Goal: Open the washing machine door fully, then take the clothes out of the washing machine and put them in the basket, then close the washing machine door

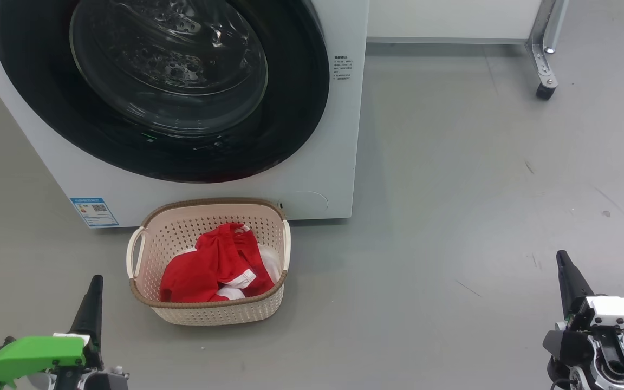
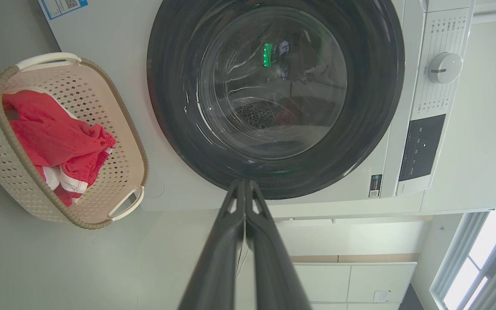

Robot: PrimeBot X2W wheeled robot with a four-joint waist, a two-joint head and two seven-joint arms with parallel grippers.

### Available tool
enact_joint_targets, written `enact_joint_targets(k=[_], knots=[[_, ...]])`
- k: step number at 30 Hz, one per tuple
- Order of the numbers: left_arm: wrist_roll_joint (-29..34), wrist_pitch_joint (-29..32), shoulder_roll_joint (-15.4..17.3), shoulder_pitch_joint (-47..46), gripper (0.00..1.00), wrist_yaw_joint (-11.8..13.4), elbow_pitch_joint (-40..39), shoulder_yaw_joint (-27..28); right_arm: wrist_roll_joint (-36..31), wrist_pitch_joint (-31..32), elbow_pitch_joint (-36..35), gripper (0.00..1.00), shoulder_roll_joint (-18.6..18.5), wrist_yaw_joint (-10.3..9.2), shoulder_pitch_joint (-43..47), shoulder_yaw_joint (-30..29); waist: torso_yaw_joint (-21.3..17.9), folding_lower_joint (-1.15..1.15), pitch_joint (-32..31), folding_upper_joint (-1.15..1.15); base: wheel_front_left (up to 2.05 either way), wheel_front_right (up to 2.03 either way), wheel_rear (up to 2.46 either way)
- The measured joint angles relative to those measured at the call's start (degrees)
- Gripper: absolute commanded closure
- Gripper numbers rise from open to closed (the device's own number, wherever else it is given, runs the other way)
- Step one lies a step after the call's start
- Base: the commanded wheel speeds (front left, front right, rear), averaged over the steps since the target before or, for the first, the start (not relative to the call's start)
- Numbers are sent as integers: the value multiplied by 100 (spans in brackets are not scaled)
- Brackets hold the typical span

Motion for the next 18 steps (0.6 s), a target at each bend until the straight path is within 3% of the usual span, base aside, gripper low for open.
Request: enact_joint_targets(k=[18], knots=[[0, 0, -1, 0, 100, 0, -2, 1, 0, 1, -3, 100, 4, 0, 0, -12, 0, 0, 0, 0, 0, 0, 0]])
